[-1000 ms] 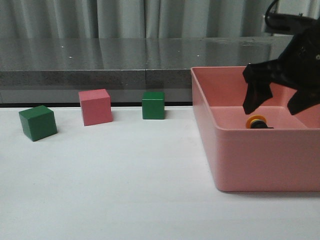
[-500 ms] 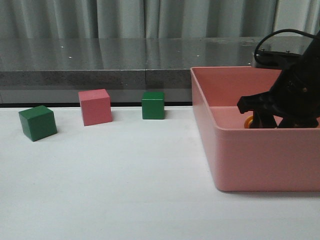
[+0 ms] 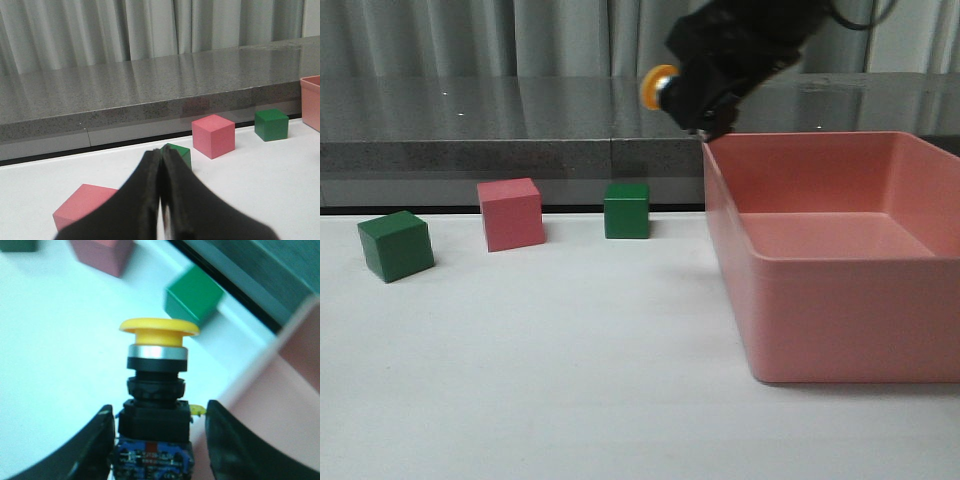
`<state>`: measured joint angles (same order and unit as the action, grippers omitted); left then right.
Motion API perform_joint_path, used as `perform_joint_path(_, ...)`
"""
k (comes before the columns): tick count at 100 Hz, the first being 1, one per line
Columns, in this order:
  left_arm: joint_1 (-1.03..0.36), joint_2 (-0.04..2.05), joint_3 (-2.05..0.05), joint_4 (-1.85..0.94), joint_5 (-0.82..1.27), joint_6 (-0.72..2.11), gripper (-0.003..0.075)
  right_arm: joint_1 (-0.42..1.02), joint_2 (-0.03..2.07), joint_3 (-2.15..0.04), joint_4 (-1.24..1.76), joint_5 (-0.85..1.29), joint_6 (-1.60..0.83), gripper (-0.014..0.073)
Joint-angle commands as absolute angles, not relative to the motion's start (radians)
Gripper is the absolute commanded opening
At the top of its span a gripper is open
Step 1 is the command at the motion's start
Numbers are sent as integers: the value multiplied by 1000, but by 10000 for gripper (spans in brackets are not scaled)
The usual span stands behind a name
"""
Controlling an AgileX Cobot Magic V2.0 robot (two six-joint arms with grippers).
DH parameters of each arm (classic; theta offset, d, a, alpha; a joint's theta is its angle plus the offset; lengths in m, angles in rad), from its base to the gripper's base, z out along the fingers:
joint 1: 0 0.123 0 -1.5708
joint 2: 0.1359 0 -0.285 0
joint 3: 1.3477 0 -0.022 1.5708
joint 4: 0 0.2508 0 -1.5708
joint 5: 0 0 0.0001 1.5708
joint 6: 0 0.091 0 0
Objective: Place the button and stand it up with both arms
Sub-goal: 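Lift the button out of the bin and lower it onto the table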
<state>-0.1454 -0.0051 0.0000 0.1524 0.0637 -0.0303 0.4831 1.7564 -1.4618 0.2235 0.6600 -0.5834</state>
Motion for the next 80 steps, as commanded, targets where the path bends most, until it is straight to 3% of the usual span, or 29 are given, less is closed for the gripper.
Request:
perform_joint_path(1,-141,-36,46,148,-14,-34,-20,543,1769,-1544,232,679,-763,55)
perform_joint_path(23,-141,-36,46,148,-14,-34,-20,647,1951,-1650,246,694,-941,55)
perform_joint_path(53,-141,-36,46,148,-14,-34,-19,685,2081,-1704,246,696,-1027,76)
perform_joint_path(62,-141,-36,46,148,-14,-34,-20,685,2086,-1704,246,707,-1027,178)
perform_joint_path(80,-141,-36,46,148,-14,-34,-20,684,2086,-1704,247,712,-1024,528)
